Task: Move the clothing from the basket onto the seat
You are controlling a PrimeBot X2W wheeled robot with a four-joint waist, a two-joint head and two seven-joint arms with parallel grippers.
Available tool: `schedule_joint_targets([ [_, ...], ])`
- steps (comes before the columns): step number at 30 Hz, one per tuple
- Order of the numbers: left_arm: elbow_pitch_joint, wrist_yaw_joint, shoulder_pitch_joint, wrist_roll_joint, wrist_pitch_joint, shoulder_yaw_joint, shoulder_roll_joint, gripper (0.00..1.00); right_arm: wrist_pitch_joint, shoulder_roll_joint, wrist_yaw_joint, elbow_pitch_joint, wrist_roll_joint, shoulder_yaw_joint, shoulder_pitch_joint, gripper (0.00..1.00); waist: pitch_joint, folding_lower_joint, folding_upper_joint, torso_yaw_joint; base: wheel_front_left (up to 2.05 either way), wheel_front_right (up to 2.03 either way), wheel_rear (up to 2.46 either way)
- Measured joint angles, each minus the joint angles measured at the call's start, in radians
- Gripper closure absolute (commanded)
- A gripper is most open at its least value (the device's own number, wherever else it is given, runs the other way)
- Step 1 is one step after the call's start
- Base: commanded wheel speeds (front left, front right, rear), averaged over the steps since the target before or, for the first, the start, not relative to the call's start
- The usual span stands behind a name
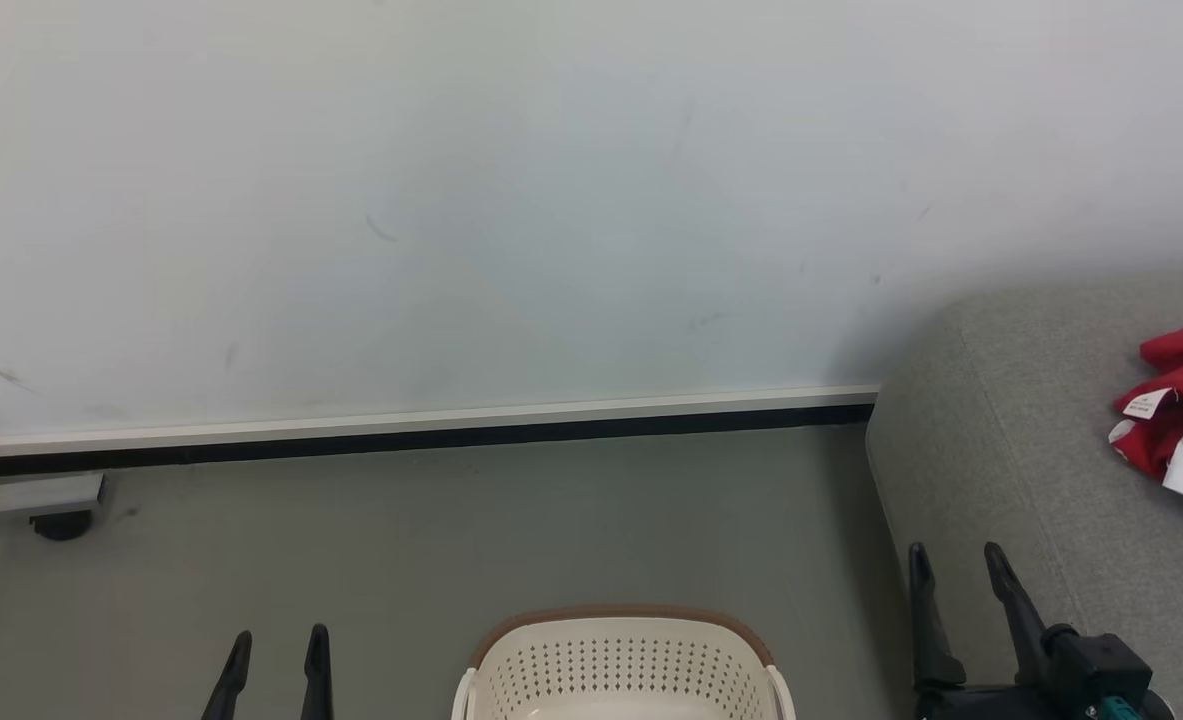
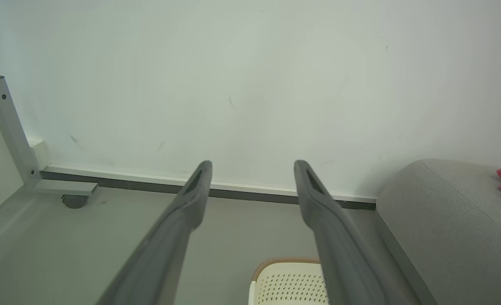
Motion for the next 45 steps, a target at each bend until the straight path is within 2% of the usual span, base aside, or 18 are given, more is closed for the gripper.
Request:
schedule_joint_targets([
  [6,0.017,-0.024,0.014,0.024,0.0,0.005,0.0,0.0,-0.002,0.0,0.0,0.029,-0.008,0.015,0.011,0.0,0.004,0.0,0.0,-0.005,0.0,0.0,0.0],
  [17,0.016,-0.007,0.016,0.015,0.0,0.01,0.0,0.0,-0.007,-0.002,0.0,0.035,0.009,0.011,0.015,0.0,0.018,0.0,0.0,-0.006,0.0,0.0,0.0],
  [27,0.012,0.002,0.016,0.006,0.0,0.007,0.0,0.0,-0.007,-0.114,0.0,-0.052,0.12,0.013,0.096,0.0,0.027,0.0,-0.0001,-0.011,0.0,0.0,0.0],
  [33,0.008,0.002,0.015,0.006,0.0,0.008,-0.001,0.0,-0.007,-0.154,0.0,-0.088,0.155,0.018,0.123,0.0,0.03,0.0,0.0,-0.011,0.0,0.0,0.0],
  [43,0.009,0.003,0.014,0.006,0.0,0.008,0.0,0.0,-0.007,-0.143,0.0,-0.087,0.15,0.028,0.119,0.0,0.031,0.0,0.0,-0.008,0.0,0.0,0.0],
  [44,0.014,0.003,0.015,0.006,0.0,0.008,-0.001,1.0,-0.007,-0.142,0.0,-0.081,0.149,0.029,0.12,1.0,0.031,0.0,0.0,-0.008,0.0,0.0,0.0],
  [45,0.022,0.002,0.019,0.006,0.002,0.007,-0.001,1.0,-0.007,-0.139,0.0,-0.072,0.15,0.03,0.121,1.0,0.031,0.0,0.0,-0.008,0.0,0.0,0.0],
])
